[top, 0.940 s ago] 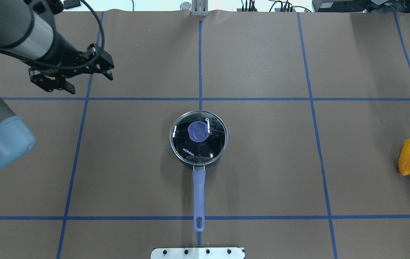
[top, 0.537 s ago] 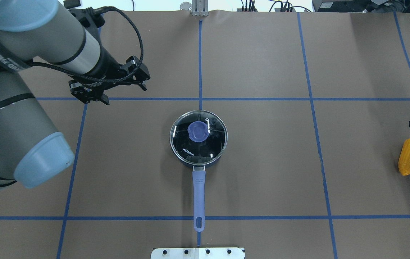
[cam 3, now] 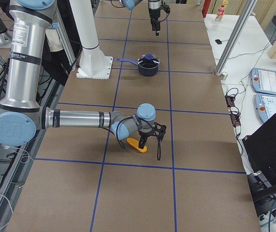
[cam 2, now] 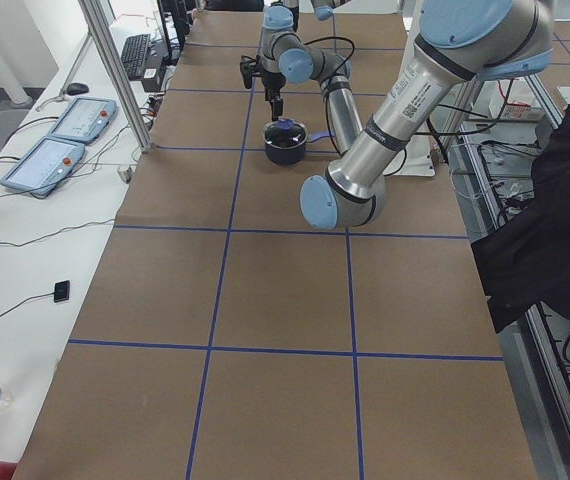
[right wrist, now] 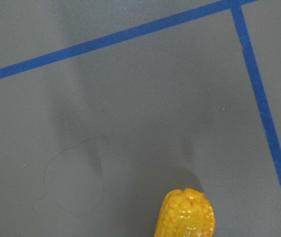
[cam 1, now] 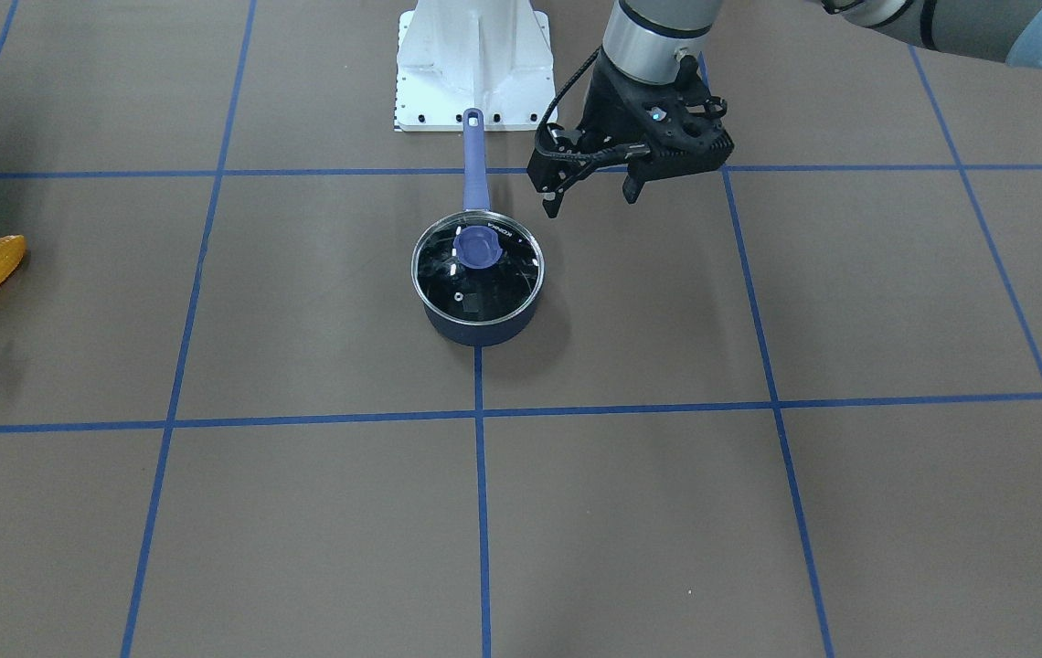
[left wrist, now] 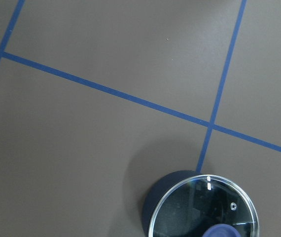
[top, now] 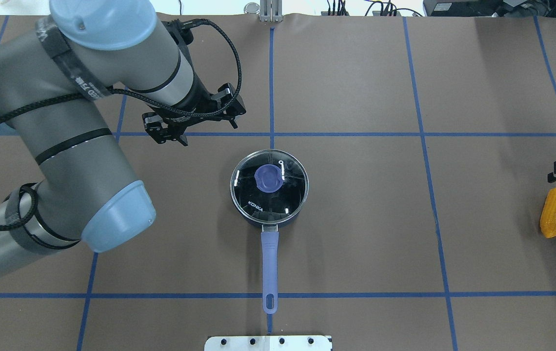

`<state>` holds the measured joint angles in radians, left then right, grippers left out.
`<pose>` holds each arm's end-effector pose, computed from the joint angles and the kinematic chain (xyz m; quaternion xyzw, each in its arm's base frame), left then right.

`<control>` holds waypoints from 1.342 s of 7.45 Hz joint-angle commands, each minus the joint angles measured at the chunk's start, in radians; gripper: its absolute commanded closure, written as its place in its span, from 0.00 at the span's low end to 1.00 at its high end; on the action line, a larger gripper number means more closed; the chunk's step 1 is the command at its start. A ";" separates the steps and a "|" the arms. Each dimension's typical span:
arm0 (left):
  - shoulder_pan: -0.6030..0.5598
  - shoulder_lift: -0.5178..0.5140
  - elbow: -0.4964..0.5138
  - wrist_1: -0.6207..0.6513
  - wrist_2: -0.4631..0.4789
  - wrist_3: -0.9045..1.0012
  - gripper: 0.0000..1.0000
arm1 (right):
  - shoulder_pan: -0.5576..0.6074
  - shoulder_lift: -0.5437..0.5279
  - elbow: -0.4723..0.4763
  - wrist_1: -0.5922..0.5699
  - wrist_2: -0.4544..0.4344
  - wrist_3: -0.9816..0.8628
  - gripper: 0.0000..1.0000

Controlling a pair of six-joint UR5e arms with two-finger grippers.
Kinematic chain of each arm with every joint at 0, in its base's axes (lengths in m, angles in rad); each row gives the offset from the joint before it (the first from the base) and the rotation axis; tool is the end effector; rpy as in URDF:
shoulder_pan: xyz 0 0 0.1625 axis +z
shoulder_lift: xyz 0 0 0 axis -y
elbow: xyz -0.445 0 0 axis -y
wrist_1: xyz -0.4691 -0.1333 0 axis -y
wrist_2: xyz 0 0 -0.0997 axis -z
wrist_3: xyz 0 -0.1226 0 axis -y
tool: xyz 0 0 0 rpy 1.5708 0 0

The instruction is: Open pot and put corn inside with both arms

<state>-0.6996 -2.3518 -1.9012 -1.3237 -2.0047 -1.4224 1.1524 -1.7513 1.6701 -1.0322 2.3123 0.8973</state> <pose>0.4604 -0.4944 0.0545 -0.0099 0.4532 -0.1546 0.8778 -0.1639 -0.4930 0.6754 -0.0485 -0.4084 0.1355 0.9014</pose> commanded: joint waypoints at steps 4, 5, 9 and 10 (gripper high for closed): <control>0.106 -0.078 0.180 -0.094 0.064 0.002 0.02 | -0.013 -0.004 -0.010 0.023 -0.005 0.022 0.00; 0.121 -0.098 0.213 -0.097 0.066 0.002 0.02 | -0.013 -0.004 -0.012 0.023 -0.005 0.022 0.00; 0.173 -0.112 0.294 -0.166 0.115 0.000 0.02 | -0.013 -0.002 -0.016 0.023 -0.005 0.020 0.00; 0.176 -0.110 0.298 -0.166 0.116 0.000 0.02 | -0.013 -0.002 -0.016 0.023 -0.004 0.020 0.00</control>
<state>-0.5291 -2.4640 -1.6101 -1.4876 -1.8908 -1.4226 1.1398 -1.7534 1.6543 -1.0094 2.3078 0.9174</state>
